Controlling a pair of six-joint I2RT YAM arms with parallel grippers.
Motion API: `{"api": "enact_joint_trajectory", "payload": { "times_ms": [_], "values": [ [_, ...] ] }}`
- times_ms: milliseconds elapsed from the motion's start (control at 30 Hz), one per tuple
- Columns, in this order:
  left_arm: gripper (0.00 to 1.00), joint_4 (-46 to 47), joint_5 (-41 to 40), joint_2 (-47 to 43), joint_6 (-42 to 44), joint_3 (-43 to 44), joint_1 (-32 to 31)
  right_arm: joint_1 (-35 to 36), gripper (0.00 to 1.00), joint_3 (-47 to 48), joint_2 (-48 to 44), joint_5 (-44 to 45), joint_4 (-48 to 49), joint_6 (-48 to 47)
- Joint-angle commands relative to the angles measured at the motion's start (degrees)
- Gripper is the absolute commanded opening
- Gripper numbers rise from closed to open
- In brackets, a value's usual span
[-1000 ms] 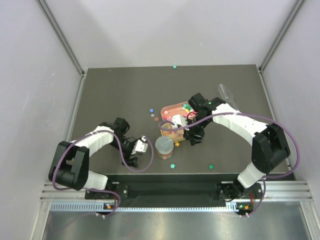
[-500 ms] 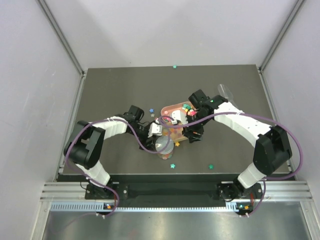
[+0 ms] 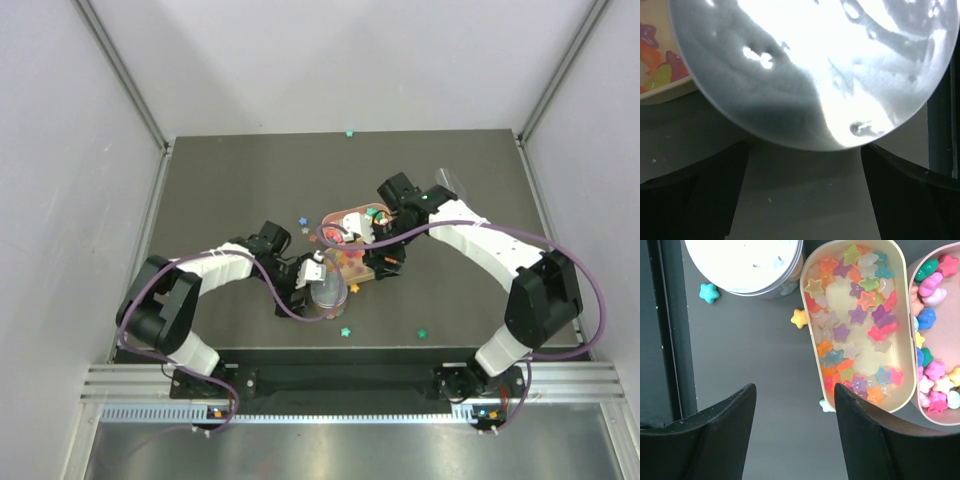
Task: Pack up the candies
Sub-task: Screw the bottle lid onto the packing bottle.
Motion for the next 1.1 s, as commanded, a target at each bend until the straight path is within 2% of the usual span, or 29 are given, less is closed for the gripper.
{"api": "enact_joint_trajectory", "payload": {
  "times_ms": [0, 33, 67, 167, 467, 700, 967, 1067],
  "values": [
    [0.99, 0.9, -1.7, 0.5, -5.2, -1.5, -3.2, -0.4, 0.64, 2.9, 0.2, -1.1, 0.6, 0.5],
    [0.99, 1.9, -1.6, 0.9, -6.8, -1.1, -3.7, -0.4, 0.64, 3.1, 0.0, -0.6, 0.4, 0.2],
    [0.99, 3.5, -4.9, 1.4, -10.5, -0.9, -6.1, -0.4, 0.64, 3.2, -0.1, -0.4, 0.0, 0.0],
    [0.99, 4.7, -7.4, 3.6, -12.7, 0.4, -7.2, -0.3, 0.65, 3.0, -0.8, 0.1, -0.1, -0.2],
    [0.97, 4.3, -8.6, 2.9, -14.4, 2.1, -8.5, -0.6, 0.65, 1.3, -1.7, 0.6, 0.5, -0.8],
    [0.95, -0.5, -10.0, 7.3, -13.0, 8.5, -10.2, -2.3, 0.66, -0.2, -3.6, 1.8, 0.4, -2.1],
    [0.95, 0.0, -8.2, 10.6, -17.5, 13.4, -11.9, -4.9, 0.66, -1.9, -5.8, 1.6, 0.4, -3.5],
    [0.95, 0.0, -11.1, 13.1, -18.8, 15.6, -14.0, -6.3, 0.66, -3.1, -6.8, 1.3, 0.2, -4.6]
  ]
}}
